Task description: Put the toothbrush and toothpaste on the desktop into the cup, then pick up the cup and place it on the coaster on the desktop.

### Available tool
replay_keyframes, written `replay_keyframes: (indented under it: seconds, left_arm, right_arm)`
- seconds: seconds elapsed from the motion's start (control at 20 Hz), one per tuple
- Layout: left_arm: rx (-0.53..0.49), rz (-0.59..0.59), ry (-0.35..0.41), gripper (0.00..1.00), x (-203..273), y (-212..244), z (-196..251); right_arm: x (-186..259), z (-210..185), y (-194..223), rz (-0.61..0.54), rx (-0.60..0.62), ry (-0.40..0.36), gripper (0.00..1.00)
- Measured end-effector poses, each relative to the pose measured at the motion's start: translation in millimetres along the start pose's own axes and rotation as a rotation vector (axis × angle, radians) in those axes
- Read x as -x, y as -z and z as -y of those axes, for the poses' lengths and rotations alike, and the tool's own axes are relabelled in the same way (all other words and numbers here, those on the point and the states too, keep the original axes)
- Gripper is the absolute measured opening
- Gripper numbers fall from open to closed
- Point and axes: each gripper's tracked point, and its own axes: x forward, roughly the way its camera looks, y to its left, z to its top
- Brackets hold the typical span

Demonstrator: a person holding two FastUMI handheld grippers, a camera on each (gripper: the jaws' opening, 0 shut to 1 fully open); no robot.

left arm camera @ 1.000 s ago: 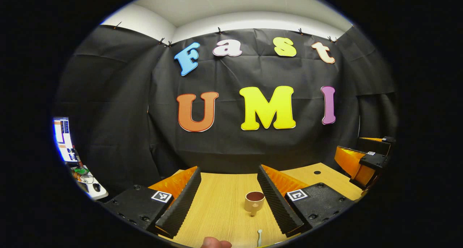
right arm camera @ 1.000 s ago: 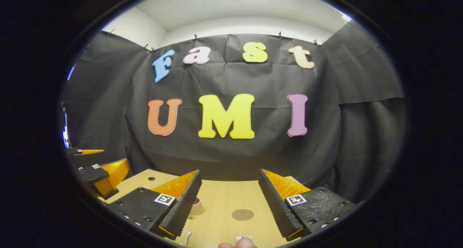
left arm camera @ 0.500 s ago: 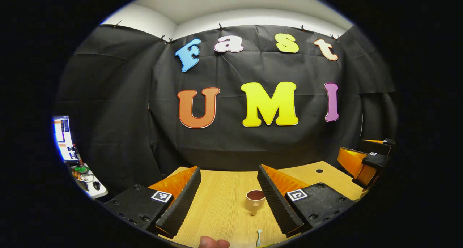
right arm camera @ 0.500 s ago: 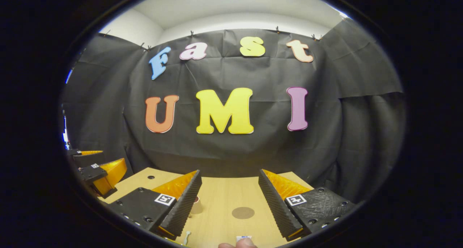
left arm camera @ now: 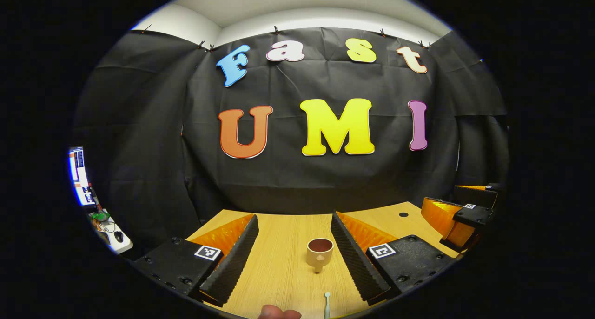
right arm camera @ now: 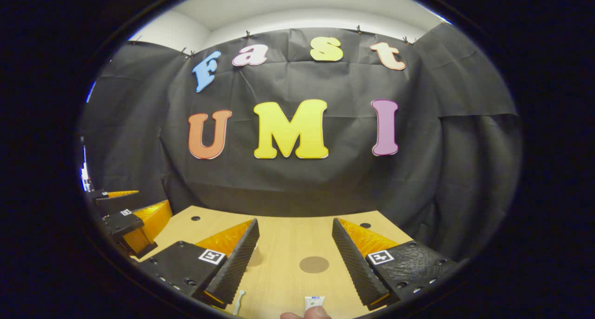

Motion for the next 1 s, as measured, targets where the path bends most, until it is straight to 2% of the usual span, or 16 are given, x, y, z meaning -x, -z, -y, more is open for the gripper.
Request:
replay_keyframes:
  seconds: [0.05,0.1,0.15,0.35,0.65,0.8,1.0]
  left_arm:
    - [0.005,-0.016,0.005,0.99,1.5,7.3,2.8]
    - [0.010,-0.040,0.013,0.99,2.2,17.0,7.0]
    - [0.015,-0.064,0.022,0.99,2.7,27.2,12.0]
    - [0.018,-0.172,0.064,1.00,13.1,73.7,32.1]
    - [0.015,-0.349,0.142,1.00,35.1,152.3,68.0]
    - [0.011,-0.400,0.147,1.00,37.8,186.3,75.1]
    - [0.045,-0.503,0.130,1.00,39.9,237.9,80.5]
  right_arm:
    - [0.4,4.2,4.9,-0.011,0.008,0.009,0.97]
    - [0.3,8.2,11.3,-0.022,0.011,0.012,0.93]
    - [0.7,12.6,19.6,-0.043,0.008,0.019,0.95]
    - [7.3,23.3,74.1,-0.172,0.010,0.019,0.93]
    - [19.7,41.0,138.0,-0.309,0.031,0.037,0.98]
    - [19.7,51.7,162.6,-0.361,0.050,0.053,0.96]
    - [24.7,67.4,188.1,-0.413,0.050,0.076,0.98]
